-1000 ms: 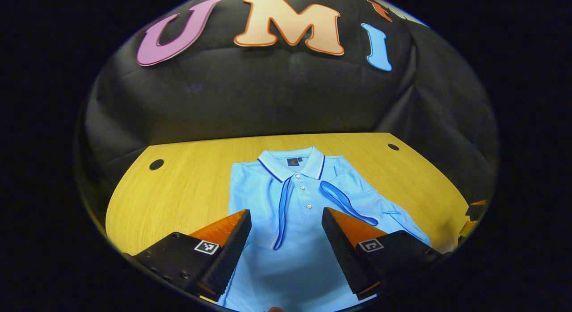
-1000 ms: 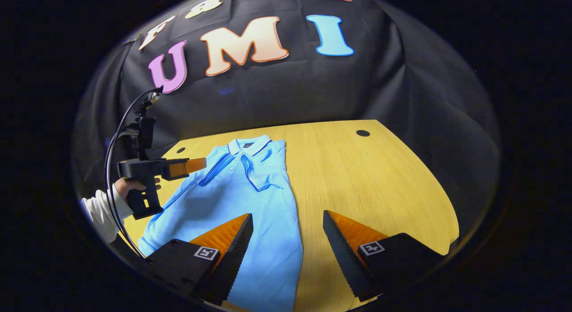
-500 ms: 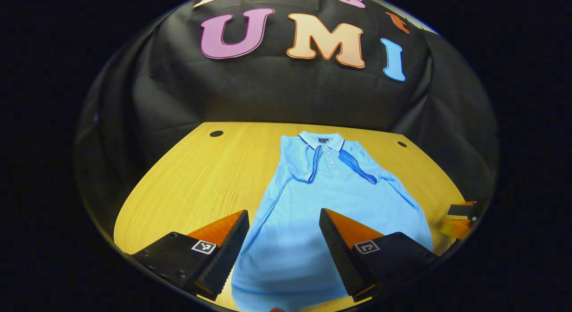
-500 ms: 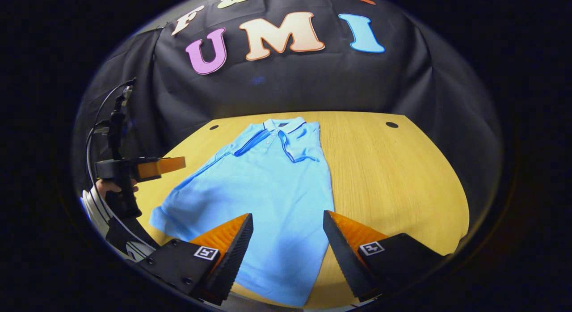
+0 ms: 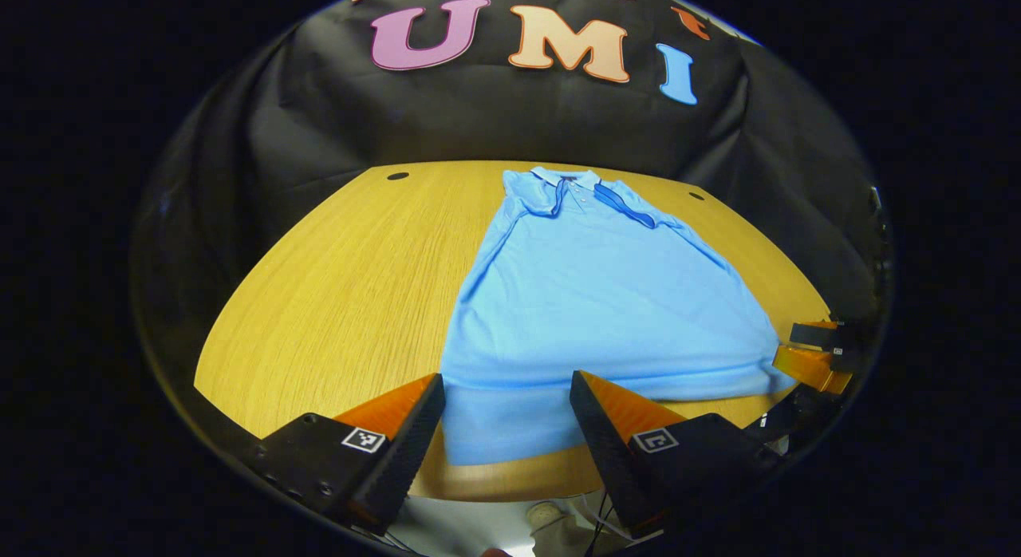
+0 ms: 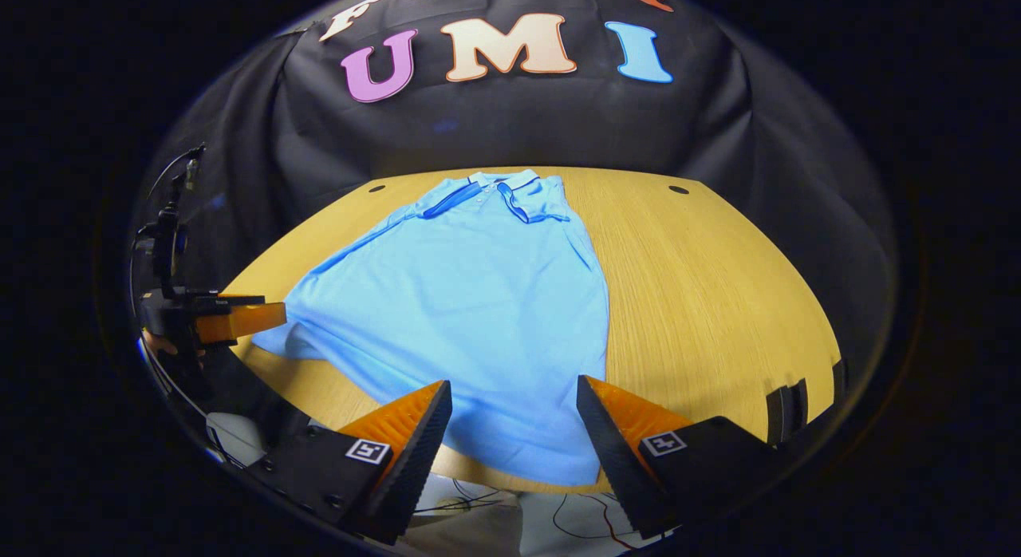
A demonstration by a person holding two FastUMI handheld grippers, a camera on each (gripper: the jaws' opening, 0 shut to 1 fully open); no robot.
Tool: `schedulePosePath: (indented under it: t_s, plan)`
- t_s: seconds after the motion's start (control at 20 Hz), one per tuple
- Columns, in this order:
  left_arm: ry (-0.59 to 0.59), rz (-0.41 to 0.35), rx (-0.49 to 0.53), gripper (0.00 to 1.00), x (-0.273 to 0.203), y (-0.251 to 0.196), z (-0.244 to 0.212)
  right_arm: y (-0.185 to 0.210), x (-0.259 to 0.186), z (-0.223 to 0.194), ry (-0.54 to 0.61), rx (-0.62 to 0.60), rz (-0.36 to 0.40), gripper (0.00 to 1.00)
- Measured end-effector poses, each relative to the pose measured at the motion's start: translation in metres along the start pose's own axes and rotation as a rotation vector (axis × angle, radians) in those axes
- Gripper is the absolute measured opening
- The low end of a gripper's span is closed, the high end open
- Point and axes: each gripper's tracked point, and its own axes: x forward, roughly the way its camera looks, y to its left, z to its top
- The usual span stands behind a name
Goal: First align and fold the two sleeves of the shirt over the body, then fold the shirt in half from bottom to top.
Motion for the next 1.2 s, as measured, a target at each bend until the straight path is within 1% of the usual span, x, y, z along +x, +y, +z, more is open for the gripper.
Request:
schedulePosePath:
  t_s: [0.2, 0.35, 0.4, 0.45, 0.5, 0.6, 0.65, 0.7, 0.8, 0.85, 0.9, 0.95, 1.0, 1.05, 1.1, 1.2]
  plan:
    - [-0.012, -0.001, 0.041, 0.96, 0.005, -0.004, -0.013, 0.002, 0.003, -0.017, -0.002, -0.026, -0.018, 0.98]
    - [-0.026, -0.001, 0.069, 0.97, 0.007, -0.005, -0.016, 0.005, 0.004, -0.025, -0.006, -0.020, -0.019, 0.98]
    - [-0.031, 0.000, 0.078, 0.97, 0.007, -0.005, -0.018, 0.005, 0.004, -0.022, -0.017, -0.016, -0.019, 0.94]
    - [-0.039, 0.000, 0.074, 0.97, 0.008, -0.005, -0.017, 0.005, 0.004, -0.024, -0.020, -0.014, -0.021, 0.98]
    - [-0.038, -0.002, 0.068, 0.97, 0.008, -0.005, -0.018, 0.008, 0.005, -0.023, -0.036, -0.008, -0.017, 0.98]
    - [-0.047, -0.020, 0.077, 0.97, 0.007, -0.007, -0.018, 0.014, 0.004, -0.024, -0.038, -0.004, -0.003, 0.89]
    - [-0.054, -0.028, 0.080, 0.92, 0.008, -0.007, -0.017, 0.018, 0.006, -0.025, -0.033, -0.008, 0.007, 0.71]
    - [-0.050, -0.040, 0.074, 0.87, 0.008, -0.008, -0.019, 0.021, 0.006, -0.024, -0.034, -0.008, 0.018, 0.60]
    - [-0.047, -0.055, 0.048, 0.54, 0.009, -0.011, -0.019, 0.029, 0.008, -0.023, -0.029, -0.002, 0.039, 0.40]
    - [-0.051, -0.060, 0.029, 0.37, 0.010, -0.014, -0.018, 0.032, 0.009, -0.022, -0.027, -0.001, 0.045, 0.22]
    - [-0.050, -0.063, 0.005, 0.26, 0.010, -0.017, -0.017, 0.033, 0.009, -0.022, -0.021, -0.002, 0.045, 0.12]
    - [-0.046, -0.059, -0.006, 0.04, 0.009, -0.016, -0.016, 0.034, 0.010, -0.022, -0.011, -0.004, 0.045, 0.02]
    - [-0.042, -0.055, -0.016, 0.02, 0.009, -0.017, -0.016, 0.034, 0.008, -0.022, -0.004, -0.005, 0.044, 0.05]
    - [-0.038, -0.051, -0.031, 0.00, 0.010, -0.016, -0.016, 0.034, 0.005, -0.019, -0.005, -0.006, 0.044, 0.05]
    - [-0.041, -0.047, -0.043, 0.00, 0.009, -0.016, -0.015, 0.033, 0.009, -0.018, -0.006, -0.011, 0.041, 0.03]
    - [-0.044, -0.033, -0.057, 0.00, 0.009, -0.014, -0.011, 0.033, 0.004, -0.005, -0.032, -0.010, 0.040, 0.03]
